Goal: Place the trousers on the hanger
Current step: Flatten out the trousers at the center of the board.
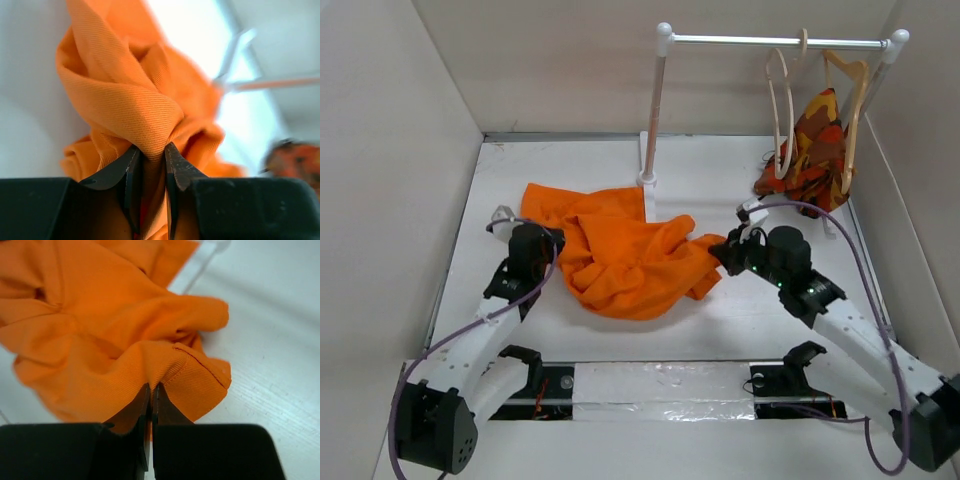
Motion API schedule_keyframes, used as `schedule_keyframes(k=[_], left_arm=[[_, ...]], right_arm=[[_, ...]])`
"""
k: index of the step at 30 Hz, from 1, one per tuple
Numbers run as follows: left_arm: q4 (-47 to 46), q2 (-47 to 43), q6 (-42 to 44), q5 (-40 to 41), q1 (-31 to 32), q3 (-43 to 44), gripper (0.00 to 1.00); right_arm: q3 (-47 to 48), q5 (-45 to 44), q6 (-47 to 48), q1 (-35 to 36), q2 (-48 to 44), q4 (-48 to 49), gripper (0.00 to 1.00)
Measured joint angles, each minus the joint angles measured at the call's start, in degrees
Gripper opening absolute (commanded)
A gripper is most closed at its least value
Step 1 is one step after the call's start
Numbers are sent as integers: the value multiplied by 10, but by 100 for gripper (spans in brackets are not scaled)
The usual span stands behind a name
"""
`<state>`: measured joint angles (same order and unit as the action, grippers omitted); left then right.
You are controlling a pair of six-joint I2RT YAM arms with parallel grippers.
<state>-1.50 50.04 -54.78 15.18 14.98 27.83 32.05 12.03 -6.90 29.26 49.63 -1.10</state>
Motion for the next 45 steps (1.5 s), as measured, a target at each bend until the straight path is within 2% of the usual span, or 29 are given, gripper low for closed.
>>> schedule_keyframes(k=[4, 8, 12, 13, 14, 15, 16, 17, 18, 19, 20, 23, 25, 26, 28, 29, 30, 32, 33, 36, 37, 38, 40, 41, 44, 45], left_arm=[[-17, 16, 10, -1, -13, 118, 0], [2, 64, 56, -7, -13, 287, 0], [17, 115, 113, -28, -13, 438, 0], [19, 117, 126, -29, -13, 452, 5], [23, 117, 136, -29, -13, 457, 20], [29, 113, 147, -29, -13, 456, 29], [31, 110, 156, -28, -14, 444, 36], [33, 102, 161, -27, -14, 423, 49], [37, 95, 165, -25, -15, 399, 54], [34, 85, 165, -22, -15, 364, 57], [38, 73, 165, -16, -16, 326, 60], [67, 48, 165, -6, -16, 238, 59], [89, 37, 167, 1, -8, 221, 53], [93, 31, 170, 4, -1, 220, 49], [88, 16, 176, -5, 12, 221, 35], [85, 7, 180, -15, 16, 221, 30], [82, 0, 185, -26, 19, 221, 21], [74, -7, 193, -59, 19, 221, 7], [68, -7, 195, -80, 19, 221, 0], [23, 1, 201, -157, 31, 200, 0], [18, 7, 201, -165, 48, 190, 0], [8, 19, 203, -159, 83, 180, 0], [-6, 56, 205, -157, 164, 171, 0], [-12, 78, 205, -154, 202, 169, 5], [-38, 122, 205, -130, 297, 153, 21], [-43, 128, 207, -120, 330, 147, 30]], right_arm=[[118, -42, 22, 71, -94, -116, 0], [234, -80, 37, 142, -150, -219, 0], [270, -69, 38, 159, -183, -269, 0], [260, -54, 37, 160, -184, -274, 0], [239, -37, 36, 165, -181, -273, 0], [207, -17, 32, 170, -177, -269, 0], [163, 3, 26, 180, -173, -257, 0], [116, 21, 19, 194, -163, -254, 0], [68, 32, 10, 210, -151, -253, 3], [25, 41, 2, 224, -135, -257, 14], [-8, 43, -8, 239, -121, -268, 43], [-32, 43, -26, 285, -111, -309, 80], [-14, 37, -24, 305, -109, -304, 83], [-1, 31, -23, 308, -104, -300, 81], [29, 1, -21, 308, -90, -293, 75], [42, -20, -19, 307, -83, -288, 47], [52, -39, -14, 299, -75, -280, 27], [61, -62, -11, 267, -64, -259, 0], [61, -68, -9, 243, -59, -243, 0], [51, -69, -5, 143, -24, -181, 1], [48, -70, -5, 111, -6, -159, 8], [44, -73, -5, 76, 18, -137, 27], [31, -72, -10, 17, 73, -87, 48], [25, -75, -12, 1, 90, -63, 61], [-7, -81, -26, -58, 168, -10, 73], [-15, -85, -32, -64, 188, 7, 73]])
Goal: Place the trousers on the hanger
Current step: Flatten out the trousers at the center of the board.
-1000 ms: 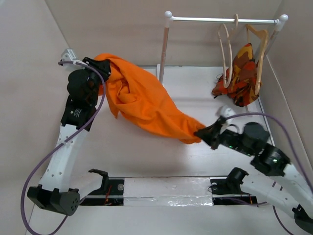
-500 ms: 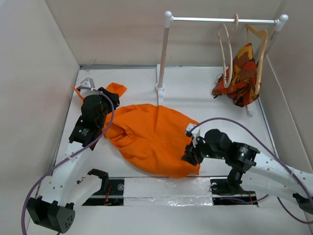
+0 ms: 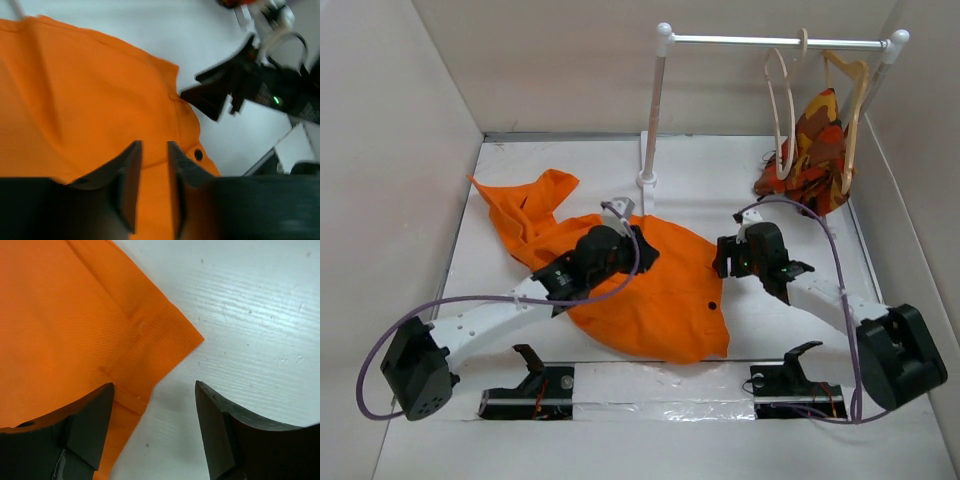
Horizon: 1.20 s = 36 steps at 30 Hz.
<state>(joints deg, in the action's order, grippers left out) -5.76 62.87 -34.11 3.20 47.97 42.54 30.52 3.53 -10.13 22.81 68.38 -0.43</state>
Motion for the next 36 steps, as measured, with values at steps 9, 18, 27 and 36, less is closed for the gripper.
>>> schedule_keyframes(k=[9, 18, 27, 36], left_arm=[[-39, 60, 38, 85, 238, -2, 53], [-45, 162, 50, 102, 320, -4, 47], [-19, 174, 49, 166, 337, -3, 38], [-15, 94, 42, 246, 320, 23, 45]], right_arm=[[-25, -19, -31, -3, 130, 162, 67], [-40, -31, -61, 2, 208, 323, 0], [-121, -118, -81, 7, -50, 217, 0], [-88, -209, -59, -185, -308, 6, 0]])
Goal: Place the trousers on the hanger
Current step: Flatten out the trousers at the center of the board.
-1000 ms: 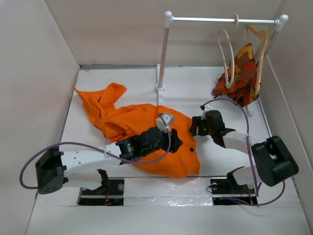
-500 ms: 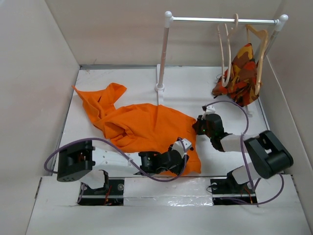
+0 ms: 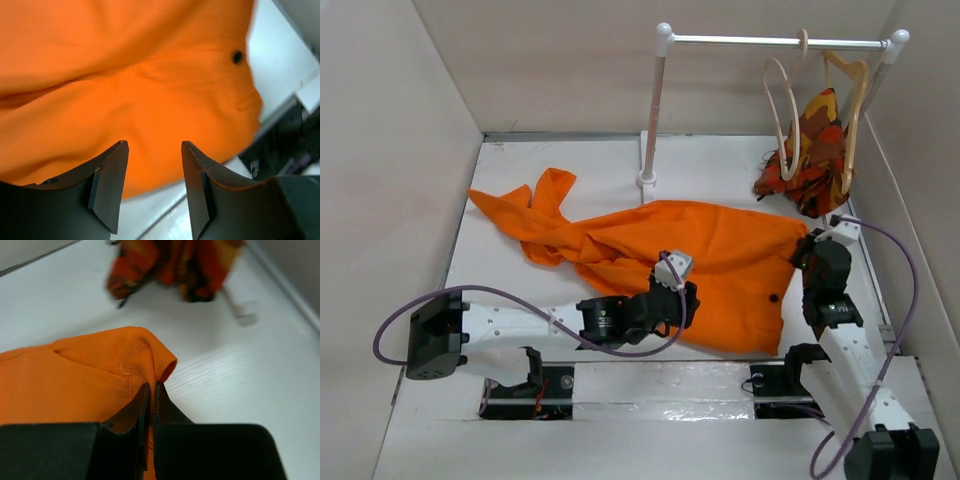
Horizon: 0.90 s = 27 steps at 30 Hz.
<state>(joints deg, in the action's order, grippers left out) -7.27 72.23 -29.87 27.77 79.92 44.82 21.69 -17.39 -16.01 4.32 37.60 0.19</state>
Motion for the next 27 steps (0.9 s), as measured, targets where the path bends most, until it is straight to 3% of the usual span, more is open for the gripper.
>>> schedule_keyframes(k=[6, 8, 9, 12, 13, 14, 15, 17, 18, 23, 27], left_arm=[[7, -24, -30, 37, -119, 21, 49], [3, -46, -49, 33, -182, 14, 50], [1, -62, -64, 31, -212, 3, 53], [-7, -126, -109, 24, -315, -53, 55], [-10, -148, -125, 21, -347, -78, 55], [-16, -170, -142, 16, -383, -103, 55], [-21, -188, -157, 5, -419, -129, 55], [-33, -212, -190, -12, -480, -173, 55], [-36, -218, -203, -22, -510, -191, 54], [-42, -216, -247, -57, -620, -229, 54], [-76, -192, -265, -88, -684, -230, 55]], right_arm=[[31, 29, 21, -191, 108, -4, 0], [50, 48, 24, -217, 143, -12, 25], [61, 63, 25, -223, 152, -16, 47], [90, 116, 33, -219, 149, -19, 67], [90, 132, 35, -210, 134, -19, 68], [88, 145, 38, -198, 113, -20, 67], [81, 159, 40, -187, 86, -19, 47], [61, 188, 51, -163, 26, -22, 19], [50, 205, 56, -150, 3, -25, 0], [2, 299, 77, -49, -41, -30, 0], [-2, 304, 90, 120, 21, -31, 3]])
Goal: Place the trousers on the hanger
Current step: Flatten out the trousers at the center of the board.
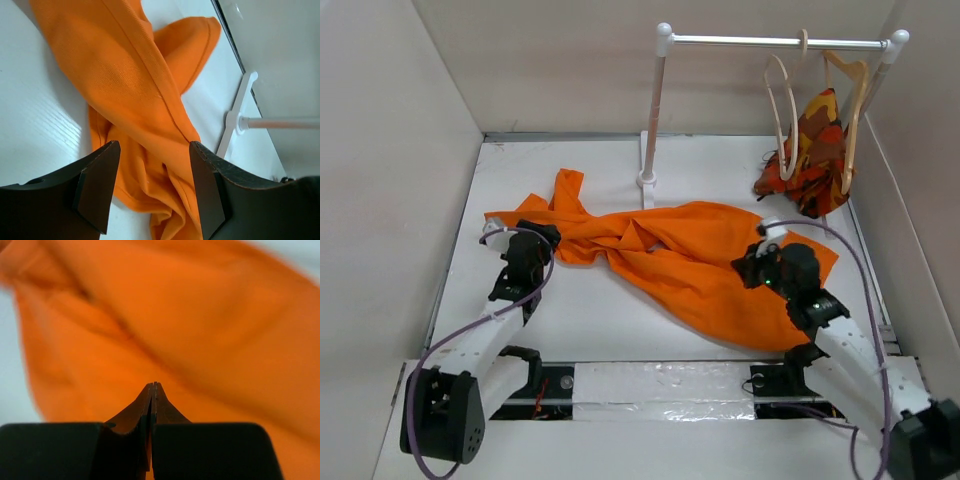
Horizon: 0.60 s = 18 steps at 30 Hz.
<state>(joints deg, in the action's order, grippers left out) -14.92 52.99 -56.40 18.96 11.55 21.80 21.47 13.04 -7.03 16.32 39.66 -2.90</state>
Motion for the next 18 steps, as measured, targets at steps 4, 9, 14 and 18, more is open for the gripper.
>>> schedule_keyframes(k=[4, 9, 14, 18], left_arm=[[-37, 55, -9, -29, -50, -5, 55], [-71, 143, -18, -57, -70, -4, 55], [-100, 210, -29, -68, -73, 5, 49], [-123, 262, -37, -71, -77, 33, 21]], right_arm=[[40, -60, 15, 203, 106, 3, 14], [154, -114, 37, 346, 268, 33, 51], [283, -121, 78, 401, 435, 59, 56], [382, -116, 105, 419, 559, 65, 56]])
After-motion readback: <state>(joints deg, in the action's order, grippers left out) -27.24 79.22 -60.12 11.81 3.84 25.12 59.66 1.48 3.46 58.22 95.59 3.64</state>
